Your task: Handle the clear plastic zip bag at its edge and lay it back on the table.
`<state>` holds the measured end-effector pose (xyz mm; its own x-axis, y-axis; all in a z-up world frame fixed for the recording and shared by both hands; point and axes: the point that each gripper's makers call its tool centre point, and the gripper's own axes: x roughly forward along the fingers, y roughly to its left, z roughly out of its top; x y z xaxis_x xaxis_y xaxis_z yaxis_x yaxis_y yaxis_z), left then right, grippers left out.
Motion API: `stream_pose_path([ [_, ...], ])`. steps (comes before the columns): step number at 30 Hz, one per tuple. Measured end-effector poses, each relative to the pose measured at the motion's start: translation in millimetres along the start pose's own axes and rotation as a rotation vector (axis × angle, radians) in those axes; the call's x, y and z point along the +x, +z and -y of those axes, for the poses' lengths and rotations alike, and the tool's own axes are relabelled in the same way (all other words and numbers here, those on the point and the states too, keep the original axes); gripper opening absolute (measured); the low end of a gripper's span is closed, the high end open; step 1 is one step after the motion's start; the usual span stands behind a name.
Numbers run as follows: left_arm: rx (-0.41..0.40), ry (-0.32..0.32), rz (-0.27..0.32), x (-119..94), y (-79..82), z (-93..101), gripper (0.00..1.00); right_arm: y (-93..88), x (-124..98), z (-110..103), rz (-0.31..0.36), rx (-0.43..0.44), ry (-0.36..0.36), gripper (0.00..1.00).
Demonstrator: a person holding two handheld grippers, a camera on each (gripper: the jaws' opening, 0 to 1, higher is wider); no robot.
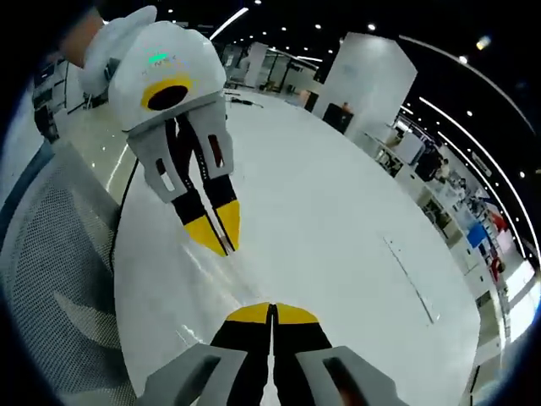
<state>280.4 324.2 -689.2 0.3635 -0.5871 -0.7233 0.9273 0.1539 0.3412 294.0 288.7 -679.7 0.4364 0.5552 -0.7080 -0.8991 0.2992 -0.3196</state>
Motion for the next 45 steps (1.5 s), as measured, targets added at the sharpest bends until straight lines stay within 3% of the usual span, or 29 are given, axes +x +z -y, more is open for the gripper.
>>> stream_pose_path([
  [2, 0.017, 0.0, 0.001, 0.9, 3.7, 0.0, 0.0, -0.7, 7.4, -7.2, -0.018, -0.005, 0.037, 0.0],
  [9, 0.027, -0.001, -0.003, 0.9, 4.1, -1.9, 0.0, 3.5, 9.3, -12.2, -0.019, -0.026, 0.04, 0.05],
  [24, 0.054, -0.011, 0.009, 3.7, 14.6, -0.3, 0.0, 5.2, 16.3, -17.8, -0.042, -0.119, 0.066, 0.0],
  [33, 0.068, -0.017, 0.003, 4.5, 14.6, 3.7, 0.0, 6.8, 7.2, -27.6, -0.072, -0.109, 0.062, 0.0],
  [45, 0.052, -0.015, 0.014, 2.5, 18.2, 3.2, 0.0, 0.9, 7.7, -21.5, -0.092, -0.074, 0.036, 0.0],
])
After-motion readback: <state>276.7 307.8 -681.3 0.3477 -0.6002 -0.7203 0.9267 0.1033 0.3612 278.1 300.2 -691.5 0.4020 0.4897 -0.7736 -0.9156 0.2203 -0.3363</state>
